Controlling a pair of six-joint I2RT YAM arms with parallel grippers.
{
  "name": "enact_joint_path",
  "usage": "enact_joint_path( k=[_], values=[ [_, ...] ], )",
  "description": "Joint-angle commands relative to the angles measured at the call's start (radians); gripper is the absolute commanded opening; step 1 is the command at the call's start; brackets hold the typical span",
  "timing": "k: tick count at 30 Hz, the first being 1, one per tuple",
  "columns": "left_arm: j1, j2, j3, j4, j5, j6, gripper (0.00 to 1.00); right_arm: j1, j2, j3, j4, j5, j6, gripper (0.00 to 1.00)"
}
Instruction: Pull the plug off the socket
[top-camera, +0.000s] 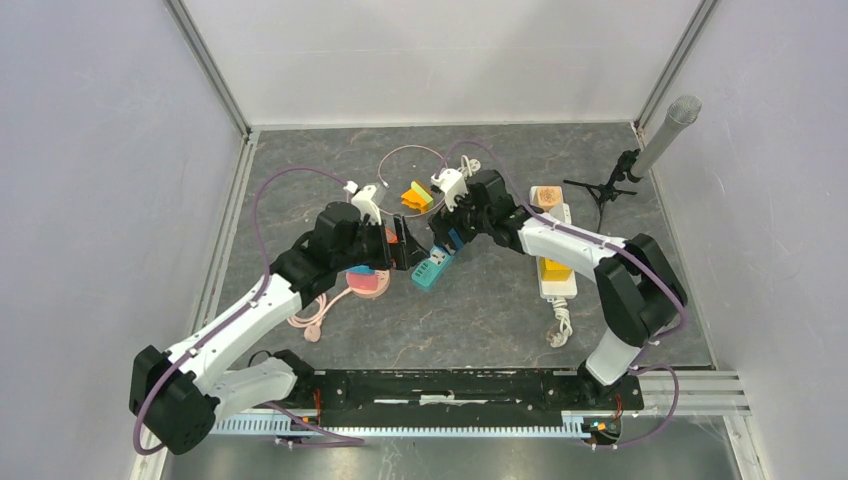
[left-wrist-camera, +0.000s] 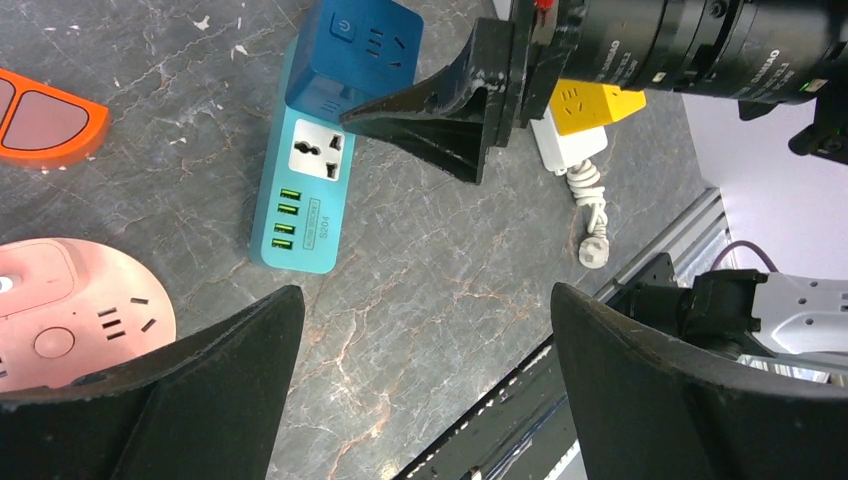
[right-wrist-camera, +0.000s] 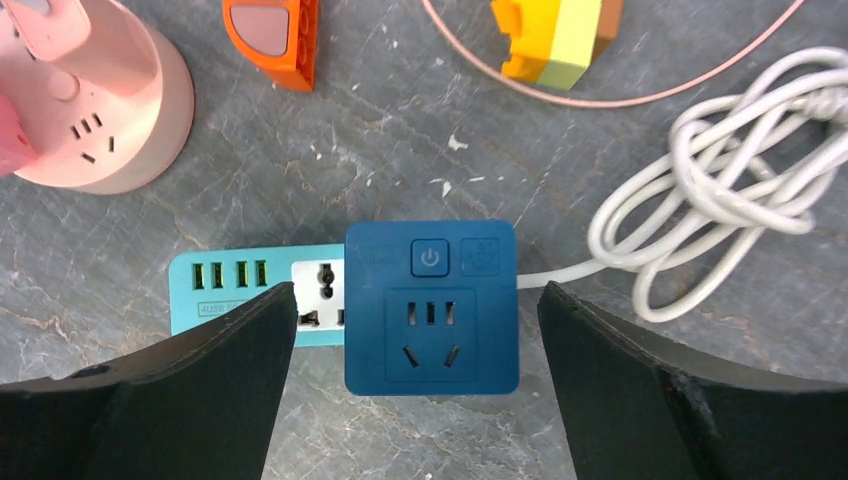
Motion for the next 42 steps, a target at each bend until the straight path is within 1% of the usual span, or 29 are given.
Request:
enact_joint_path(
  k=[1, 4, 7, 9, 12, 15, 17, 19, 23, 25, 27, 30, 32, 35, 39, 41, 42],
  values=[
    [-0.013, 0.021, 0.045, 0.046, -0.028, -0.048, 0.98, 0.005, 0.019, 0.022, 0.027, -0.025, -0.040, 0.88],
    [-0.022, 0.045, 0.055, 0.046, -0.022, -0.053, 0.96, 0.006, 0.009, -0.017, 0.066, 0.008, -0.046, 0.68],
    [-0.038, 0.074, 0.066, 0.046, -0.017, -0.057, 0.95, 0.008, -0.031, -0.079, 0.091, 0.059, -0.043, 0.54],
    [-0.048, 0.099, 0.073, 0.041, -0.025, -0.057, 0.95, 0.012, -0.074, -0.132, 0.110, 0.097, -0.023, 0.51],
    [-0.070, 0.144, 0.105, -0.006, -0.057, -0.040, 0.93, 0.024, -0.150, -0.210, 0.104, 0.180, 0.049, 0.50],
    [-0.092, 0.180, 0.123, -0.029, -0.096, -0.030, 0.91, 0.043, -0.212, -0.280, 0.084, 0.275, 0.109, 0.50],
    [-0.101, 0.205, 0.128, -0.032, -0.105, -0.029, 0.90, 0.050, -0.239, -0.309, 0.081, 0.284, 0.156, 0.52],
    [-0.107, 0.226, 0.134, -0.033, -0.114, -0.028, 0.89, 0.053, -0.255, -0.321, 0.080, 0.280, 0.178, 0.56],
    [-0.109, 0.273, 0.139, -0.035, -0.139, -0.004, 0.88, 0.055, -0.248, -0.302, 0.055, 0.270, 0.179, 0.79],
    [-0.110, 0.296, 0.139, -0.036, -0.164, 0.023, 0.88, 0.054, -0.228, -0.288, 0.070, 0.271, 0.165, 0.87],
    [-0.110, 0.323, 0.141, -0.030, -0.192, 0.054, 0.88, 0.053, -0.199, -0.258, 0.071, 0.274, 0.147, 0.92],
    [-0.110, 0.372, 0.139, 0.015, -0.199, 0.083, 0.88, 0.053, -0.152, -0.209, 0.065, 0.278, 0.132, 0.92],
    [-0.110, 0.418, 0.138, 0.050, -0.204, 0.095, 0.86, 0.053, -0.132, -0.195, 0.071, 0.264, 0.122, 0.88],
    [-0.113, 0.470, 0.117, 0.120, -0.207, 0.095, 0.80, 0.053, -0.125, -0.196, 0.091, 0.225, 0.080, 0.74],
    [-0.126, 0.517, 0.078, 0.225, -0.189, 0.110, 0.73, 0.052, -0.169, -0.270, 0.160, 0.225, 0.093, 0.58],
    [-0.126, 0.547, 0.091, 0.224, -0.154, 0.135, 0.68, 0.052, -0.185, -0.303, 0.203, 0.225, 0.110, 0.49],
    [-0.126, 0.560, 0.103, 0.212, -0.142, 0.148, 0.65, 0.052, -0.192, -0.324, 0.228, 0.196, 0.144, 0.44]
  ],
)
